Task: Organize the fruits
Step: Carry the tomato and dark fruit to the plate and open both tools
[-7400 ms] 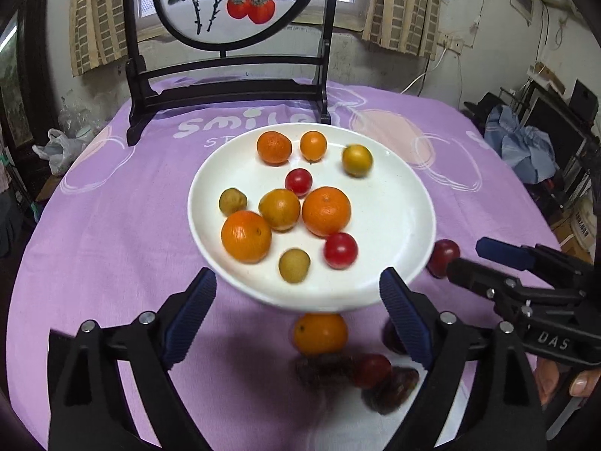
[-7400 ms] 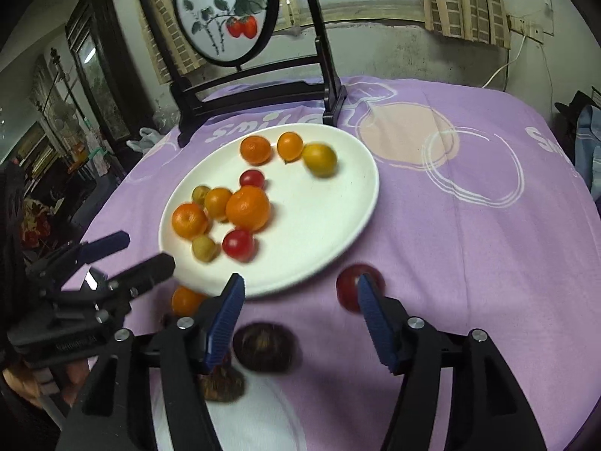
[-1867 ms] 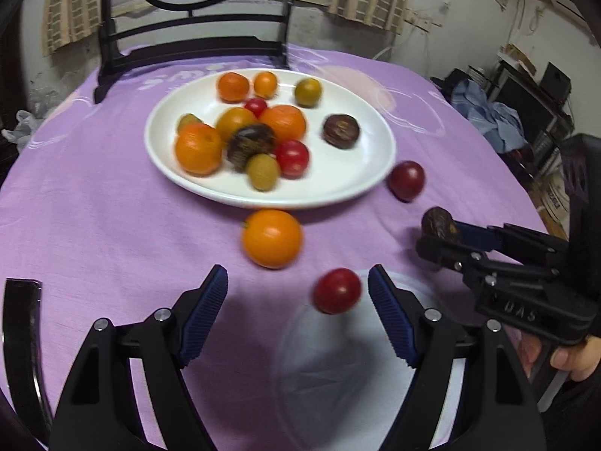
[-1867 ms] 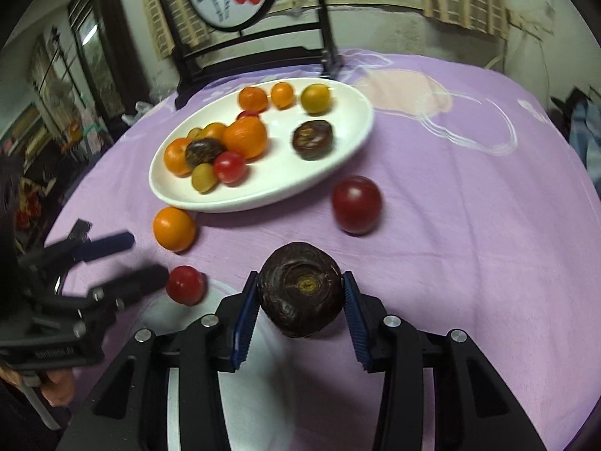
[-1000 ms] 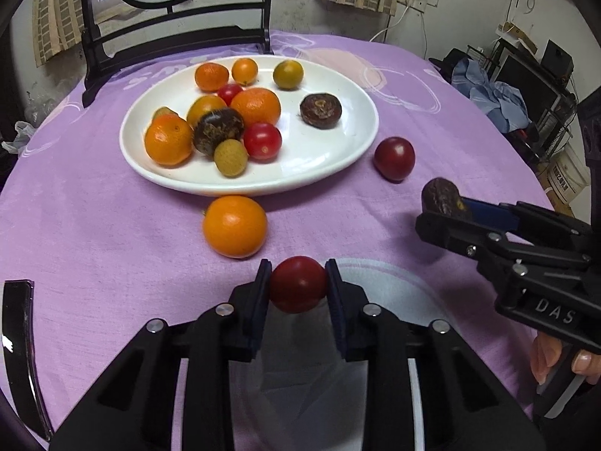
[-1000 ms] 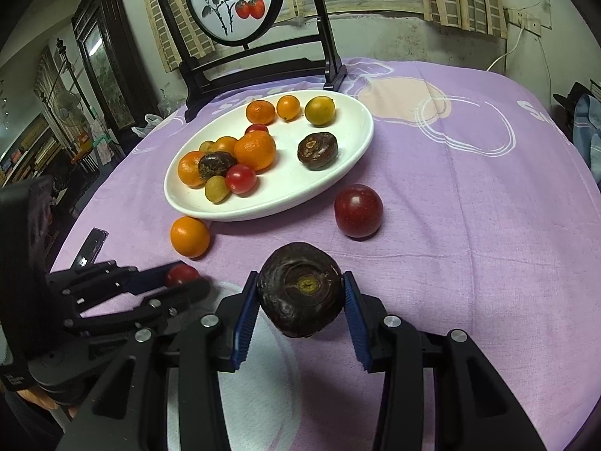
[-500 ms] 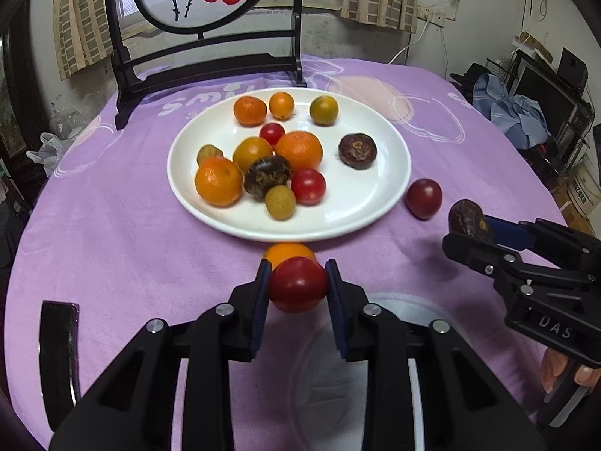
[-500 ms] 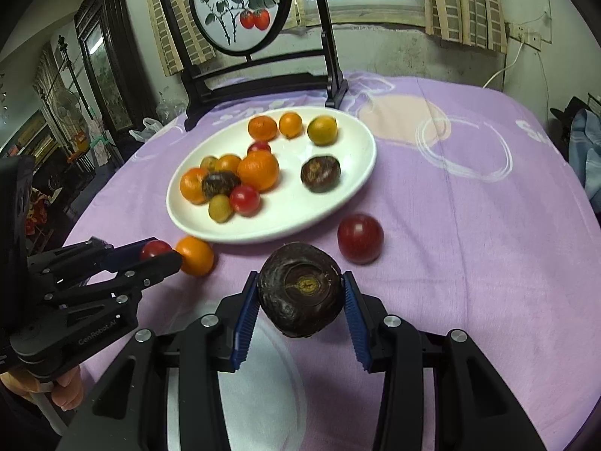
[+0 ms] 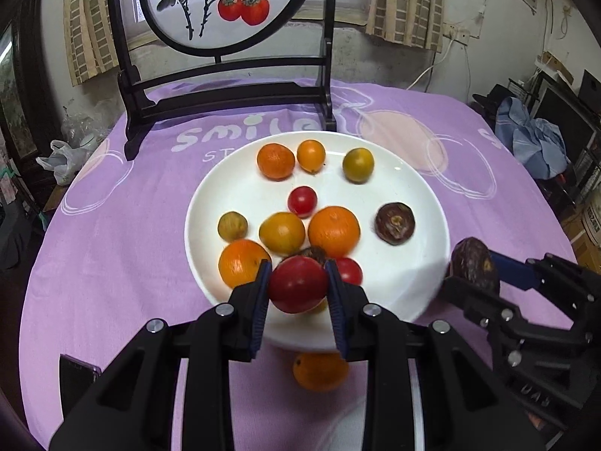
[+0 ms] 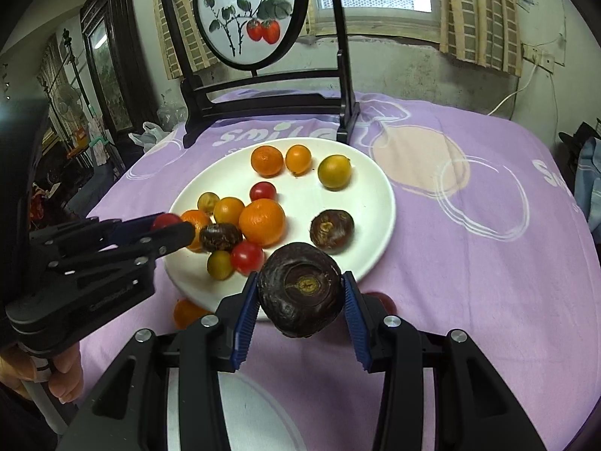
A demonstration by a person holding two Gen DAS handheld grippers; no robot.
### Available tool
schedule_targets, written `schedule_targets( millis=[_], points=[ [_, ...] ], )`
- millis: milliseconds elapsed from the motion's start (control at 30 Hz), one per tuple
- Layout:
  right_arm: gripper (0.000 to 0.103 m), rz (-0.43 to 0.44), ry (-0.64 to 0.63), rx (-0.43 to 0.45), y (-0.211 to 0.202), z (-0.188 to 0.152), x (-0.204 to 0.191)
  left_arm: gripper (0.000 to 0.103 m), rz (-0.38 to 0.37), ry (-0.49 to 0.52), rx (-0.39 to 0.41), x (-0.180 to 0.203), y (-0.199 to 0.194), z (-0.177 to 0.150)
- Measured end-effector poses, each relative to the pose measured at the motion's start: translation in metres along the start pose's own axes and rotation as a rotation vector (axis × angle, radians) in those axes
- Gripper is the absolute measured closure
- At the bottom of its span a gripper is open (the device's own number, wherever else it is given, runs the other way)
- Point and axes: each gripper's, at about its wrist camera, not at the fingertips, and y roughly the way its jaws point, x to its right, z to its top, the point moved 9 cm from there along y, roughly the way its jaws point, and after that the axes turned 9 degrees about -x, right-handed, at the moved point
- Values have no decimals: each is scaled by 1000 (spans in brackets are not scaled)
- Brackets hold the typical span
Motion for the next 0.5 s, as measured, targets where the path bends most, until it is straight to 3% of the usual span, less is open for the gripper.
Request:
schedule_targets(
  millis=[300, 333, 400, 500],
  points=[
    [58, -29, -5, -80, 46, 8, -7, 73, -3, -39, -28, -10, 30, 23],
    [58, -35, -1, -85, 49, 8, -6, 70, -3, -46, -30, -11, 32, 25],
    [47, -33, 6, -74, 49, 9, -6, 36, 4, -70, -18, -14, 31, 27],
    [45, -24, 19, -48, 40, 8, -3, 30, 13, -84, 16, -17, 23, 27]
  ],
)
